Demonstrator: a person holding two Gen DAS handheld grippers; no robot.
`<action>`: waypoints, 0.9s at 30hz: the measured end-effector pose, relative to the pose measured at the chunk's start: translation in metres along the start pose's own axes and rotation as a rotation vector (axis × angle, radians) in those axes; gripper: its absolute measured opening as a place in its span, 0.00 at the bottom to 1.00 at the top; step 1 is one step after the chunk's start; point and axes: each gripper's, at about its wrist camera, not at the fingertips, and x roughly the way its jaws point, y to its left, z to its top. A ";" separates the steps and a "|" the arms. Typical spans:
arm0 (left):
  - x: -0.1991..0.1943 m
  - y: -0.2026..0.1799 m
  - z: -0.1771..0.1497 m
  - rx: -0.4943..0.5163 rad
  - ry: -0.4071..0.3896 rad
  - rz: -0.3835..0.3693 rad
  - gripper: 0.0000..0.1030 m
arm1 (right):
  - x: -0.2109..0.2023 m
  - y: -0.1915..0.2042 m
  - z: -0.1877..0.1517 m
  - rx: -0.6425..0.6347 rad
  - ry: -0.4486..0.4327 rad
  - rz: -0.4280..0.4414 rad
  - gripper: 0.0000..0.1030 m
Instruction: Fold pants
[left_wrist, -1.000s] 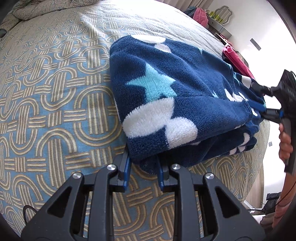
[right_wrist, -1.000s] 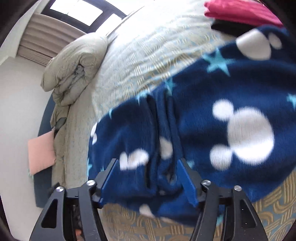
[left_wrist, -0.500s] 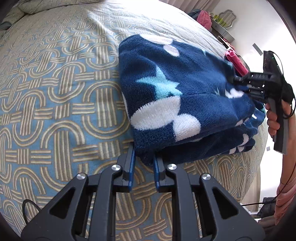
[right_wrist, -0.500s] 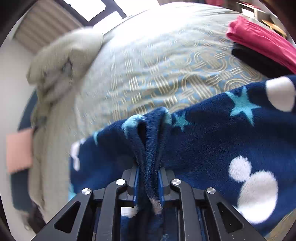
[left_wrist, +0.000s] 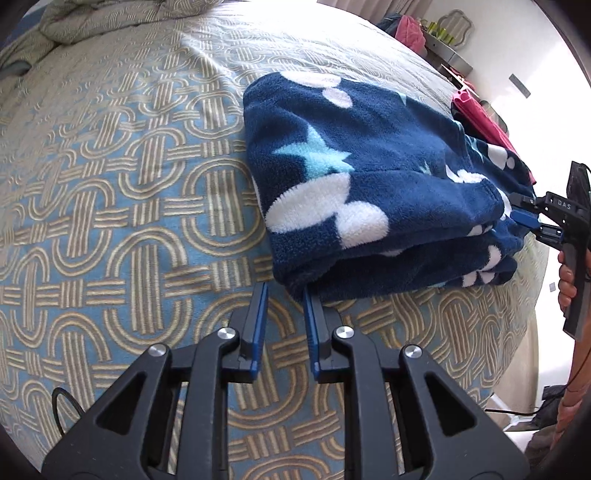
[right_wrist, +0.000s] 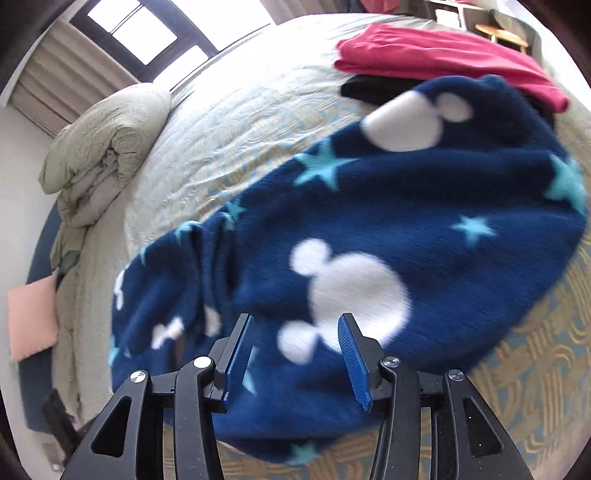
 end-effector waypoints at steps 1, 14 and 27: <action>-0.001 -0.002 0.001 0.004 -0.001 0.001 0.19 | -0.002 -0.005 -0.003 0.010 -0.003 -0.001 0.47; -0.034 -0.061 0.017 0.137 -0.081 0.041 0.22 | -0.021 -0.071 -0.020 0.164 -0.047 0.040 0.47; 0.019 -0.156 0.088 0.289 -0.065 0.007 0.47 | -0.048 -0.147 -0.030 0.335 -0.117 0.053 0.50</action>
